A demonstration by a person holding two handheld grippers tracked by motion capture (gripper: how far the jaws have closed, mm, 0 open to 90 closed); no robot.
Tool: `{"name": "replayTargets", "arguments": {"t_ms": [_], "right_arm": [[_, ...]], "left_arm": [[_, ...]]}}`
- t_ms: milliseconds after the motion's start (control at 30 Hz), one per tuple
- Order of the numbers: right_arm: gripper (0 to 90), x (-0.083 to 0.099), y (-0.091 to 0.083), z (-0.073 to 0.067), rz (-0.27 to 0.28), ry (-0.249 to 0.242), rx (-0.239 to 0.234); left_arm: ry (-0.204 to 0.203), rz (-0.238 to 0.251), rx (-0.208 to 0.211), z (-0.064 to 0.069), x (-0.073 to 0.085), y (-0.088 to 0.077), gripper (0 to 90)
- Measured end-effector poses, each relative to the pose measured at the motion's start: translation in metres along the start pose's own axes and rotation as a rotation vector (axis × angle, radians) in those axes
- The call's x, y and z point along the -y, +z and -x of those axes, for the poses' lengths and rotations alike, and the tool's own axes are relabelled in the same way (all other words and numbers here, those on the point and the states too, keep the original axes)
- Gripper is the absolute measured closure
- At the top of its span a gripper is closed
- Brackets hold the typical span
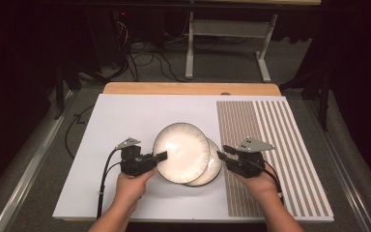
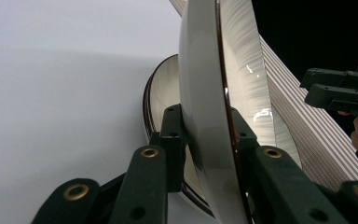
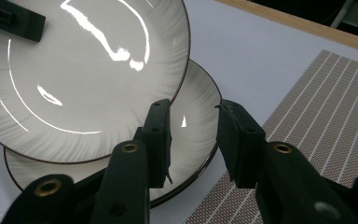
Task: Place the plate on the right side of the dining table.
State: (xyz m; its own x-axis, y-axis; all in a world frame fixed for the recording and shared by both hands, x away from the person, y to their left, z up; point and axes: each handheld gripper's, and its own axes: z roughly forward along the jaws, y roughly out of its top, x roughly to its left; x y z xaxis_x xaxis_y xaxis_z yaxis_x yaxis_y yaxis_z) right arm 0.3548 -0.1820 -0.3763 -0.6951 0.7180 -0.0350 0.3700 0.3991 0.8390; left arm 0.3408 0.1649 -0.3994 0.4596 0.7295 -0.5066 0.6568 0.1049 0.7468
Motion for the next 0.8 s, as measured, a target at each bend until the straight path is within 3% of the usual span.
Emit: {"name": "replayTargets", "arguments": {"t_ms": [300, 700, 800], "right_arm": [[51.8, 0.001, -0.016, 0.007, 0.046, 0.005, 0.036], [35.7, 0.006, -0.038, 0.01, 0.099, -0.001, 0.071], [31.6, 0.008, -0.042, 0.012, 0.106, 0.019, 0.068]], "left_arm": [[0.064, 0.043, 0.005, 0.005, -0.002, -0.004, 77.2], [0.158, 0.105, -0.025, 0.008, -0.005, -0.011, 78.9], [0.187, 0.132, -0.005, 0.009, -0.005, -0.013, 79.4]]}}
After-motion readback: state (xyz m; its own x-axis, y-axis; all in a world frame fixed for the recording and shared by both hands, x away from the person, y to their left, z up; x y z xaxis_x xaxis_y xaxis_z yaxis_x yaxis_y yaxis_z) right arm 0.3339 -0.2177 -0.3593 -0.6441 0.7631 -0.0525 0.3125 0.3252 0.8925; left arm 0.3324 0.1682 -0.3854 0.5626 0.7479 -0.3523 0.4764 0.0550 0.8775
